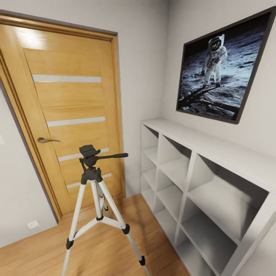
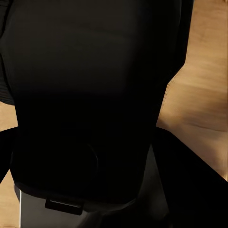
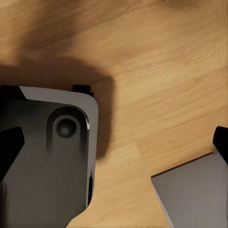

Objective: Attach the digital camera to the camera tripod in the bedroom.

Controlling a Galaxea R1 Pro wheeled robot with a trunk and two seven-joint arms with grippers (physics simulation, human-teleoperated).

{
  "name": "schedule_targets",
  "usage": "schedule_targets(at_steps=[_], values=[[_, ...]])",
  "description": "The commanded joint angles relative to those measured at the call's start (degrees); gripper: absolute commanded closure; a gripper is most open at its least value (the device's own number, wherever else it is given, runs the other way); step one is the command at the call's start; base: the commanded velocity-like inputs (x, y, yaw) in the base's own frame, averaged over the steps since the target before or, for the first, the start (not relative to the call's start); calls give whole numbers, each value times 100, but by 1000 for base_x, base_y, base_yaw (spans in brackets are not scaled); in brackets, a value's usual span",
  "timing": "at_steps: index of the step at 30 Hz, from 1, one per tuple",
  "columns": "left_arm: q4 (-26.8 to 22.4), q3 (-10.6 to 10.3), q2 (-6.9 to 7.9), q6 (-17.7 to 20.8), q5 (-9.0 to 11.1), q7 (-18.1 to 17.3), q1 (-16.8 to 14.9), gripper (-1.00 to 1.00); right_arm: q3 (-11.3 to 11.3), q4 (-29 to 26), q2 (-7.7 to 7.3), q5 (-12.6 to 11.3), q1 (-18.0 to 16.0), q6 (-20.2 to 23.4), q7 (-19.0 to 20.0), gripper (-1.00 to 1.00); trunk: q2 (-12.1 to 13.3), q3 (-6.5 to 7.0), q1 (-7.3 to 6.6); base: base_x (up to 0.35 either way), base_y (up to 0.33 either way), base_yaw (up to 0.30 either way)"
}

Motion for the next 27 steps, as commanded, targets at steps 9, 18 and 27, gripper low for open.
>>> schedule_targets(at_steps=[9,18,27], values=[[0,-49,32,-15,36,2,-2,100,-47,9,-6,30,-1,-23,14,-100,-4,-2,2,94,-100,300],[0,-49,35,-7,36,1,-2,100,-49,9,-6,30,-1,-23,14,-100,-4,-2,2,220,-218,300],[0,-49,29,-6,36,1,-2,100,-49,9,-6,30,-1,-29,14,-100,-4,-2,2,66,-55,300]])
